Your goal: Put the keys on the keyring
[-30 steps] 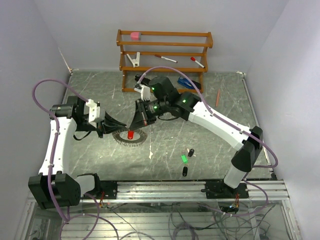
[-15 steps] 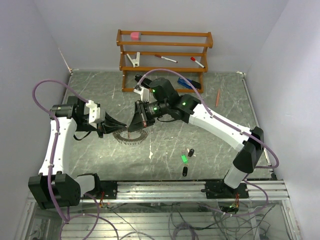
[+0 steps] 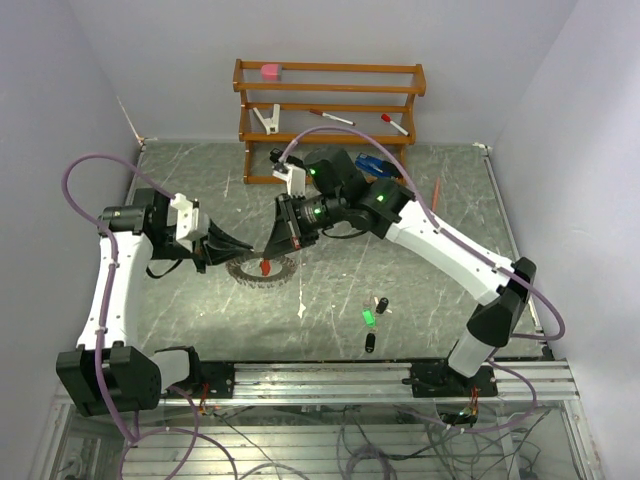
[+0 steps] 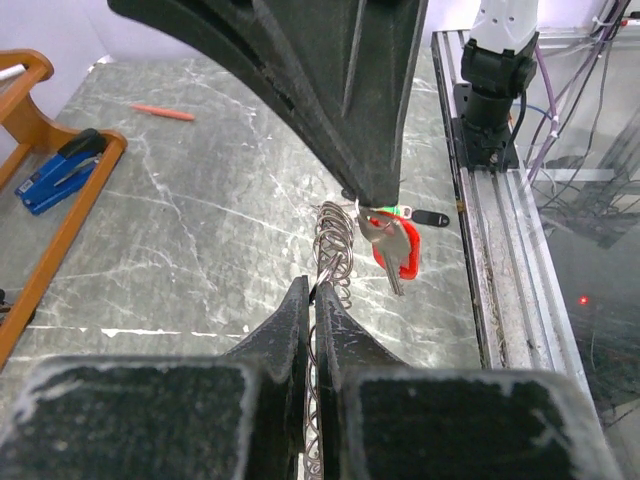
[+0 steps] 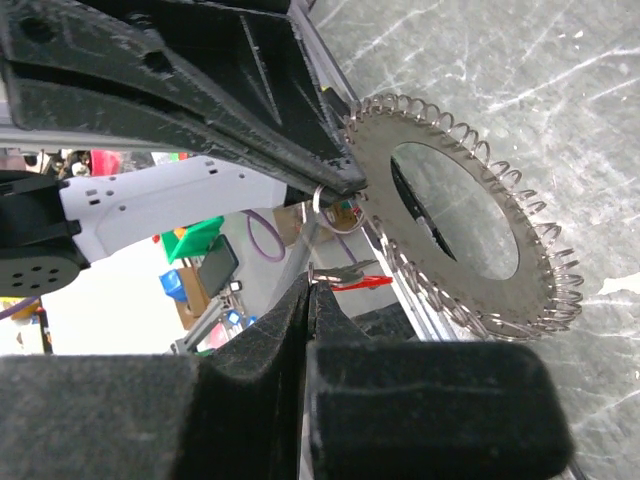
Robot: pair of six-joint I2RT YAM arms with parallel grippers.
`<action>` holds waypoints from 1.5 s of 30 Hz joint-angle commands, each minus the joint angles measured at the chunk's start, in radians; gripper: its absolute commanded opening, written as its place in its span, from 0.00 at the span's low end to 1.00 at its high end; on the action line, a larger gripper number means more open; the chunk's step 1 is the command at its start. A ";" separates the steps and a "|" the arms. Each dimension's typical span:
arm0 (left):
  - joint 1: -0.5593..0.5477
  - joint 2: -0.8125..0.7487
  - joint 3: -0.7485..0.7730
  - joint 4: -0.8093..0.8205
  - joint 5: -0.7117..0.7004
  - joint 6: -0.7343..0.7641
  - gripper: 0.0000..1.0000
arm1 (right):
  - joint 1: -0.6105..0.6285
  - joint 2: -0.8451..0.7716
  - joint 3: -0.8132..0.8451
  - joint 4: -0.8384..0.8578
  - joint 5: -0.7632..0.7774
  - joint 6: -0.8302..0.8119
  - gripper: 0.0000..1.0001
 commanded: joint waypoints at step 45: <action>-0.006 0.010 0.092 0.003 0.098 -0.128 0.07 | -0.015 0.025 0.016 0.078 0.064 0.051 0.00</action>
